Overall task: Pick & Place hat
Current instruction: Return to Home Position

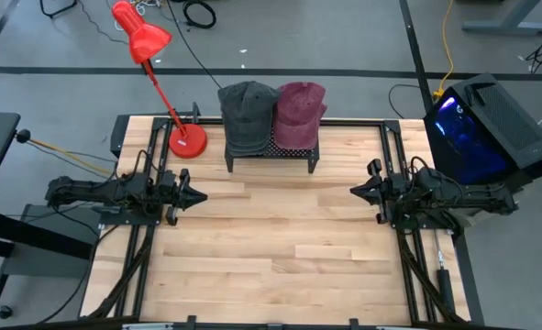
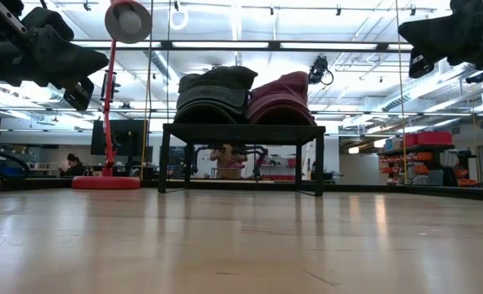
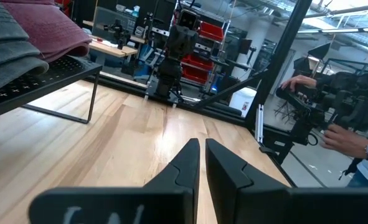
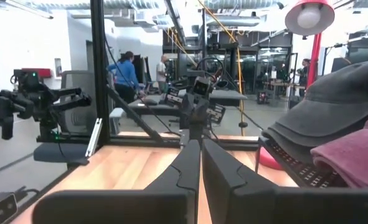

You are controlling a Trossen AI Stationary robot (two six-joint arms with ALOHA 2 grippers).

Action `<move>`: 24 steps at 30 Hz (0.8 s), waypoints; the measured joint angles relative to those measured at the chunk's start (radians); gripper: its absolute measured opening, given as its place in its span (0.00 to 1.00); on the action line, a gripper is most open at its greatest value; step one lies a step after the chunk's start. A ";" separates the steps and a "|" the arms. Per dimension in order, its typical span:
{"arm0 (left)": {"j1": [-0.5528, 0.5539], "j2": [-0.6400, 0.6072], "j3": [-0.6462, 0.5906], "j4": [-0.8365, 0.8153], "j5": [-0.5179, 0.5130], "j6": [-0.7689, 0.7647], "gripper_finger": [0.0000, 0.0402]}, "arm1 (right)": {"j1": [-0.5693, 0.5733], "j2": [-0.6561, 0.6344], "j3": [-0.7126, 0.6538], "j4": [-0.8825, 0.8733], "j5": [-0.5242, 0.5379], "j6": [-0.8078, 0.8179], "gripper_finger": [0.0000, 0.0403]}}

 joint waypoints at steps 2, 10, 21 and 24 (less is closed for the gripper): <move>0.000 0.000 0.000 0.000 0.000 0.000 0.08 | 0.000 -0.014 0.000 -0.021 0.000 -0.006 0.06; 0.000 0.000 0.000 0.000 0.000 0.000 0.08 | 0.000 -0.055 -0.022 -0.009 0.007 -0.018 0.06; 0.000 0.000 0.000 -0.001 0.000 0.000 0.08 | -0.002 -0.075 -0.082 0.143 0.010 -0.075 0.06; 0.000 0.000 0.000 -0.001 0.000 0.000 0.08 | -0.002 -0.083 -0.082 0.090 0.010 -0.077 0.06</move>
